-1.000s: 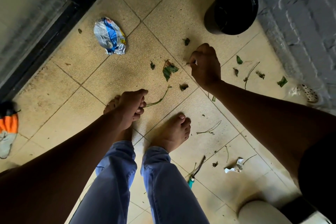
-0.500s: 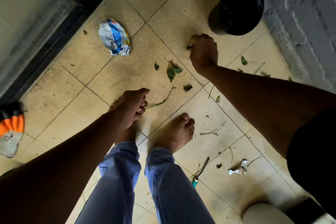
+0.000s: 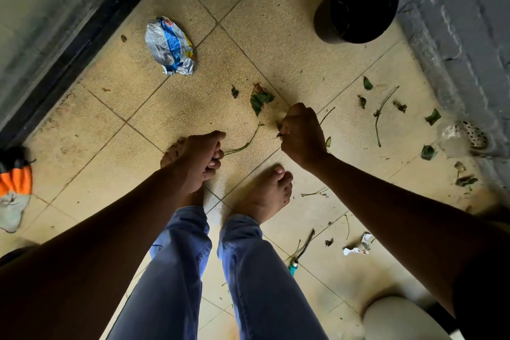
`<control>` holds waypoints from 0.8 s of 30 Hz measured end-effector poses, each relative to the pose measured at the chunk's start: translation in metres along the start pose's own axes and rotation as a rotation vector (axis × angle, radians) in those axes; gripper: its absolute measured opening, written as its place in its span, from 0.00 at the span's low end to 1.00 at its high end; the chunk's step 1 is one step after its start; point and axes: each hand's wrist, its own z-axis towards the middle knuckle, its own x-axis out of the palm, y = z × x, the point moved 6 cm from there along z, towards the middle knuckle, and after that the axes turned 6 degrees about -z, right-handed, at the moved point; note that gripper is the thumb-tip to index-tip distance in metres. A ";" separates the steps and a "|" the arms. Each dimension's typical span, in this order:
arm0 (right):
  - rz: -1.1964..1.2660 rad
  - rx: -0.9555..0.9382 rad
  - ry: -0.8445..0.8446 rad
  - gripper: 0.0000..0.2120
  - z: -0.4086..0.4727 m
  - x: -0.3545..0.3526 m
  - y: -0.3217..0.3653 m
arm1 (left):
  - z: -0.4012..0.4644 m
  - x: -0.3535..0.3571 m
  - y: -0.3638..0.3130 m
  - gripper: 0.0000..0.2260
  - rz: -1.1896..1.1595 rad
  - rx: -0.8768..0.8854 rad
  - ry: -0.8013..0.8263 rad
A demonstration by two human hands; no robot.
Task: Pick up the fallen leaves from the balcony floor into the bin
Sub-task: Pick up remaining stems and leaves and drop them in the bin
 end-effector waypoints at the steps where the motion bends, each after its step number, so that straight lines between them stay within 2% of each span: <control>1: -0.030 -0.015 0.010 0.09 -0.002 0.003 0.002 | 0.000 0.000 0.001 0.20 -0.001 0.002 0.003; 3: -0.046 -0.039 0.013 0.13 0.001 0.004 0.006 | 0.000 0.001 0.003 0.19 -0.004 0.006 0.007; 7: -0.047 -0.018 0.046 0.08 0.017 -0.002 0.009 | -0.001 -0.002 0.003 0.20 -0.002 0.003 0.008; 10: -0.019 -0.018 0.048 0.11 0.027 -0.013 0.016 | -0.003 -0.005 0.000 0.20 0.005 0.003 0.000; 11: 0.012 -0.020 0.017 0.13 0.030 -0.018 0.019 | -0.003 -0.007 -0.002 0.20 0.005 0.009 -0.006; 14: 0.143 -0.055 -0.087 0.26 0.038 -0.030 0.030 | -0.003 -0.012 -0.008 0.20 0.009 0.035 -0.021; 18: 0.113 -0.122 -0.117 0.34 0.051 -0.029 0.038 | -0.001 -0.015 -0.013 0.20 -0.004 0.054 -0.009; 20: 0.098 -0.088 -0.111 0.30 0.056 -0.026 0.034 | -0.001 -0.016 -0.012 0.20 -0.004 0.052 0.002; 24: 0.066 0.046 -0.068 0.16 0.061 -0.015 0.025 | 0.005 -0.025 -0.004 0.21 -0.003 0.042 -0.011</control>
